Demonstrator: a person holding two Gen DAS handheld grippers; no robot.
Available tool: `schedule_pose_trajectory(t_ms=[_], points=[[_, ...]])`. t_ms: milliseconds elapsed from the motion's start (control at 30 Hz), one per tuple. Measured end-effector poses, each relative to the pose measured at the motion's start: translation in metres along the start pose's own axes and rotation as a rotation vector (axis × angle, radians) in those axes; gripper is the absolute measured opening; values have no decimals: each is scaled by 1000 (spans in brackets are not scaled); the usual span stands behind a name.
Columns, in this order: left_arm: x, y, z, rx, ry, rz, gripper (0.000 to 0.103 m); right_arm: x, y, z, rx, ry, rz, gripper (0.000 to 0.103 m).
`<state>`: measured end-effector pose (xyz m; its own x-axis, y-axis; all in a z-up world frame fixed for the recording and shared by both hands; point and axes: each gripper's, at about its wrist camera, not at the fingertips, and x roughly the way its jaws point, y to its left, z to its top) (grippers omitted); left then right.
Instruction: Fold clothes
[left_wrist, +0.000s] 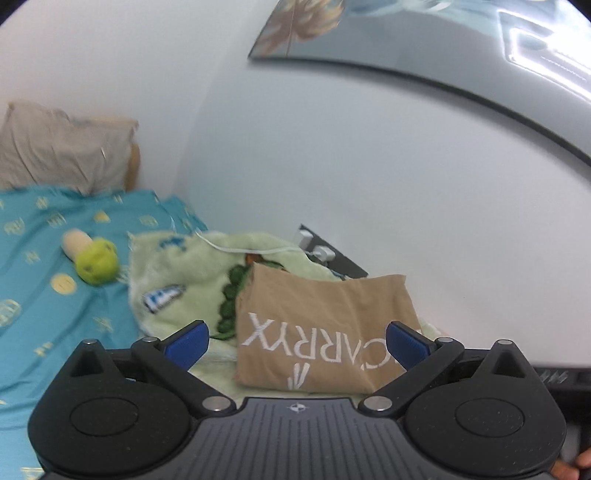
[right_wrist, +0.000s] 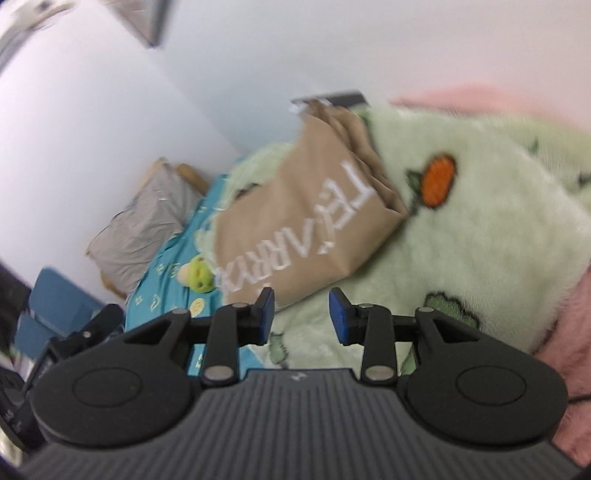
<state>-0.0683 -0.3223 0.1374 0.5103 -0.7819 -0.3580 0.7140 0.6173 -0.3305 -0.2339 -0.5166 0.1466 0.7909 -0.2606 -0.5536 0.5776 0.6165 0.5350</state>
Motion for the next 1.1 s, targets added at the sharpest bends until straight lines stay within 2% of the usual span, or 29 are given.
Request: schedule_pose_trajectory(t_ms=[33, 100, 167, 200, 300, 500, 733, 1100], points=[[-14, -3, -2, 22, -21, 14, 103, -9, 4, -1, -41, -31, 12, 60], [-42, -9, -7, 66, -62, 41, 103, -29, 13, -6, -115, -105, 27, 73], [-63, -12, -12, 93, -93, 55, 103, -47, 25, -14, -177, -183, 37, 79], [-69, -12, -15, 99, -103, 55, 103, -55, 28, -21, -207, -223, 44, 89], [-88, -11, -25, 116, -134, 56, 103, -69, 40, -42, -296, -322, 47, 87], [-127, -11, -45, 150, -196, 57, 103, -69, 58, -77, -368, -398, 25, 87], [-152, -7, -62, 220, -241, 68, 103, -69, 79, -106, -462, -454, -17, 87], [-149, 6, -77, 225, -241, 86, 103, -65, 98, -124, -525, -486, -51, 87]])
